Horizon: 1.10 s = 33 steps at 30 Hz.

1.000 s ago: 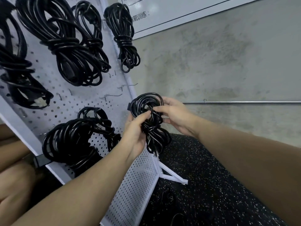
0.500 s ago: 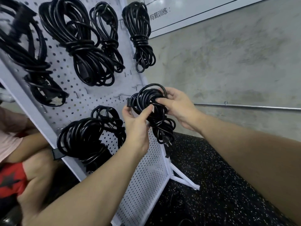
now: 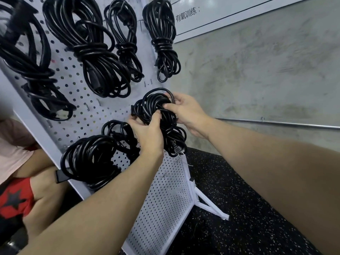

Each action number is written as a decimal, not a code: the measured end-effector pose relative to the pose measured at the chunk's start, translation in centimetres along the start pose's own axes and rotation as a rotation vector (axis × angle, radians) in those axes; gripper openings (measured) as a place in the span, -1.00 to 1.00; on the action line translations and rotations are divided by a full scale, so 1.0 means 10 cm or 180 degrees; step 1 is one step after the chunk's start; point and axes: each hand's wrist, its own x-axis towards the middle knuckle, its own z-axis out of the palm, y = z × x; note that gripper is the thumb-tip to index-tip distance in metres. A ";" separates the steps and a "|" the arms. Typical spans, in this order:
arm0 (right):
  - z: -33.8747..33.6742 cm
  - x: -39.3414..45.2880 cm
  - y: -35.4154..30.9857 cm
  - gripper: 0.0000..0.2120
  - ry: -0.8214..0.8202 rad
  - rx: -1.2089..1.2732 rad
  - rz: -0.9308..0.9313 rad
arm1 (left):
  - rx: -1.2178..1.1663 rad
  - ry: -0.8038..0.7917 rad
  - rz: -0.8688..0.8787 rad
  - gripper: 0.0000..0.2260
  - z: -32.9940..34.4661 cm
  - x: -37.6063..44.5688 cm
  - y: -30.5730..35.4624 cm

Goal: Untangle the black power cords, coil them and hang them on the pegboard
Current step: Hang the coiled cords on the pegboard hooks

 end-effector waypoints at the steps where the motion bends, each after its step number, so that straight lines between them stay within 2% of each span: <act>1: 0.01 0.02 0.01 -0.72 -0.0019 0.0020 0.0008 | 0.0018 0.0025 0.0015 -0.45 0.00 0.02 -0.01; 6: 0.13 0.10 0.11 -0.73 -0.0064 -0.0123 0.0108 | 0.0199 0.0184 -0.0103 -0.23 -0.03 0.10 -0.08; 10: 0.19 0.14 0.20 -0.72 -0.0058 -0.0230 0.0276 | 0.0526 0.0195 -0.0155 -0.20 -0.07 0.10 -0.13; 15: 0.11 0.02 0.21 -0.67 0.0009 -0.0353 0.0426 | 0.0601 -0.0124 -0.0222 -0.24 -0.13 -0.03 -0.19; 18: 0.01 -0.12 0.24 -0.59 0.0191 -0.0514 0.0468 | 0.0704 -0.0389 -0.0532 -0.16 -0.21 -0.18 -0.29; 20: -0.08 -0.28 0.27 -0.61 0.0388 -0.0692 0.0469 | 0.0889 -0.0536 -0.0671 -0.09 -0.28 -0.31 -0.40; 23: -0.25 -0.64 0.41 -0.68 0.0541 -0.0952 0.0669 | 0.1159 -0.0988 -0.0773 -0.06 -0.45 -0.59 -0.61; 27: -0.47 -1.10 0.78 -0.80 0.0603 -0.1250 0.1276 | 0.1711 -0.1463 -0.0987 -0.12 -0.75 -0.81 -1.06; 29: -0.58 -1.33 1.05 -0.84 0.0625 -0.1350 0.1714 | 0.1960 -0.1742 -0.1298 -0.20 -0.89 -0.85 -1.33; 31: -0.68 -1.50 1.36 -0.83 0.0600 -0.1579 0.2161 | 0.2206 -0.2306 -0.1743 -0.34 -1.01 -0.87 -1.61; 33: -0.79 -1.65 1.73 -0.77 0.0491 -0.1956 0.2622 | 0.2514 -0.2829 -0.1917 -0.44 -1.13 -0.90 -1.94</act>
